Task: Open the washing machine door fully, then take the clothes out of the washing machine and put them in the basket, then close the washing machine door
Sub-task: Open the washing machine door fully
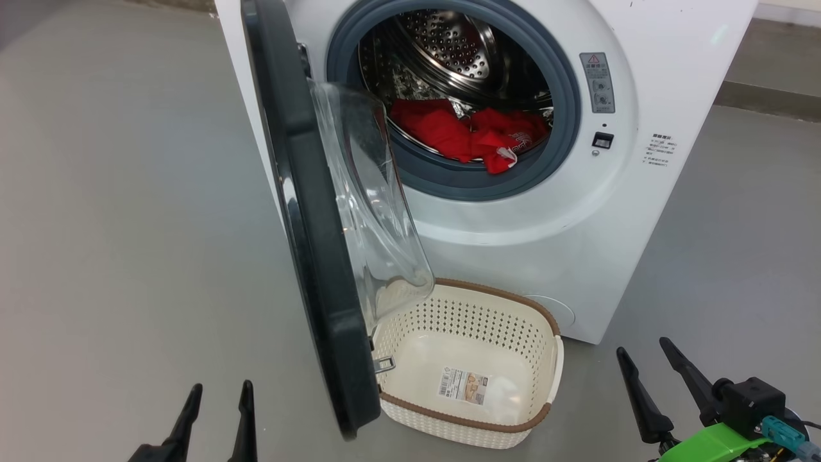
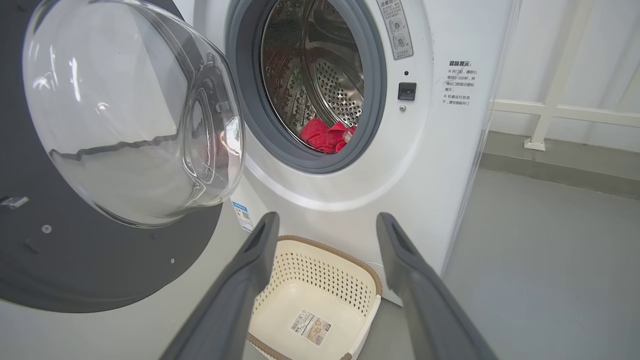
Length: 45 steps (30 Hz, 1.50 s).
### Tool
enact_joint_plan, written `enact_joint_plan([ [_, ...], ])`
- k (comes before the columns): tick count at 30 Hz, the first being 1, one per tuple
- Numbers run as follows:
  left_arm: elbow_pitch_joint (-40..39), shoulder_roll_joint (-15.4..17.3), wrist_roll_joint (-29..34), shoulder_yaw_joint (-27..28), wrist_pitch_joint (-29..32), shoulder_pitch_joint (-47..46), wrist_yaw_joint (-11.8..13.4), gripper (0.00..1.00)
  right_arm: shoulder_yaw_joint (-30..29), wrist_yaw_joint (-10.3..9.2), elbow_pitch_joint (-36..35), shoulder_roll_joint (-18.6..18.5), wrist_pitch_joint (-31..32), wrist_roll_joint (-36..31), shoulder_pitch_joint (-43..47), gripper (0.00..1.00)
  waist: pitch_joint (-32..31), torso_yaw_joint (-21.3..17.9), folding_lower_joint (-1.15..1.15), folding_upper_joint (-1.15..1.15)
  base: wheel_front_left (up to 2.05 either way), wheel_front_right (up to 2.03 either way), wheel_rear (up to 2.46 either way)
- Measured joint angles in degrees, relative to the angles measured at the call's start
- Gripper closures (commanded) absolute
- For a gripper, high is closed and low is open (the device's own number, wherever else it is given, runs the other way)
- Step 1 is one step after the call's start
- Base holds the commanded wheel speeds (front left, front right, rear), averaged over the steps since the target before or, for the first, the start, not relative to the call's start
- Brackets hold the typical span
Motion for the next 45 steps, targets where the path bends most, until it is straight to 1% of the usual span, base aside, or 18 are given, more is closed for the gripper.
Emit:
enact_joint_plan([
  [4,0.0,0.0,0.0,0.0,0.0,0.0,0.0,0.01,-0.1,0.00,0.0,0.1,0.0,-0.1,0.0,0.00,0.0,0.0,0.00,0.00,0.00,0.00,0.00],
  [5,0.0,0.0,0.0,0.0,0.0,0.0,0.0,0.14,-0.1,0.00,0.0,0.1,0.0,-0.3,0.0,0.00,0.0,0.1,0.00,0.00,0.00,0.00,0.00],
  [6,0.0,0.0,0.0,0.0,0.0,0.0,0.0,0.47,-0.1,0.00,0.0,0.1,0.0,-0.4,0.0,0.00,0.0,0.1,0.00,0.00,0.00,0.00,0.00],
  [7,0.0,0.0,0.0,0.0,0.0,0.0,0.0,0.55,-0.2,0.00,0.0,0.1,0.0,-0.5,0.0,0.00,-0.1,0.1,0.00,0.00,0.00,0.00,0.00],
  [9,0.0,0.0,0.0,0.0,0.0,0.0,0.0,0.56,-0.2,0.00,0.0,0.1,0.0,-0.5,0.0,0.00,-0.1,0.2,0.00,0.00,0.00,0.00,0.00],
  [10,-0.1,0.0,0.0,0.0,0.0,0.0,0.0,0.68,-0.3,0.00,0.0,0.1,0.0,-0.5,0.0,0.00,-0.1,0.2,0.00,0.00,0.00,0.00,0.00],
  [11,-0.1,0.0,0.0,0.0,0.0,0.0,0.0,0.82,-0.3,0.00,0.0,0.1,0.0,-0.5,0.0,0.00,-0.2,0.2,0.00,0.00,0.00,0.00,0.00],
  [12,-0.1,0.0,0.0,0.0,0.0,0.0,0.0,0.87,-0.4,0.00,0.0,0.2,0.0,-0.5,0.0,0.00,-0.2,0.2,0.00,0.00,0.00,0.00,0.00],
  [13,-0.1,0.0,0.0,0.0,0.0,0.0,0.0,0.98,-0.4,0.00,0.0,0.2,0.0,-0.5,0.0,0.00,-0.3,0.2,0.00,0.00,0.00,0.00,0.00],
  [14,-0.2,0.0,0.1,0.0,0.0,0.0,0.0,1.00,-0.5,0.00,0.0,0.2,0.0,-0.5,0.0,0.00,-0.3,0.2,0.00,0.00,0.00,0.00,0.00],
  [17,-1.5,0.0,0.5,0.2,0.0,0.0,0.0,1.00,-0.5,0.00,0.0,0.2,0.0,-0.5,0.0,0.00,-0.4,0.1,0.00,0.00,0.00,0.00,0.00],
  [20,-5.0,0.0,0.6,1.1,0.0,-0.1,0.0,1.00,-0.5,0.00,0.0,0.2,0.0,-0.5,0.0,0.00,-0.5,0.1,0.00,0.00,0.00,0.00,0.00],
  [25,-16.2,0.0,1.6,1.6,0.0,-1.5,0.6,1.00,-0.4,0.00,-0.4,0.2,0.0,-0.5,0.0,0.00,-0.7,0.0,0.00,0.00,0.00,0.00,0.00],
  [28,-23.8,0.0,2.6,0.3,-0.3,-2.9,0.9,1.00,-0.4,0.00,-0.5,0.2,0.0,-0.5,0.0,0.00,-0.8,-0.1,0.00,0.00,0.00,0.00,0.00],
  [32,-29.9,0.0,4.2,-3.6,-0.4,-3.3,1.4,1.00,-0.3,0.00,-0.5,0.2,0.0,-0.5,0.0,0.00,-0.9,-0.4,0.00,0.00,0.00,0.00,0.00],
  [37,-33.3,0.0,4.6,-10.6,0.0,-3.3,1.4,1.00,-0.2,0.00,-0.7,0.2,0.0,-0.5,0.0,0.00,-0.8,-0.7,0.00,0.00,0.00,0.00,0.00],
  [41,-32.7,0.2,3.7,-16.1,1.4,-3.3,1.4,1.00,0.0,0.00,-0.9,0.2,0.0,-0.5,0.0,0.00,-0.7,-0.9,0.00,0.00,0.00,0.00,0.00],
  [45,-28.6,0.5,0.9,-21.1,2.3,-3.1,1.4,1.00,0.1,0.00,-1.1,0.2,0.0,-0.5,0.0,0.00,-0.7,-1.1,0.00,0.00,0.00,0.00,0.00],
])
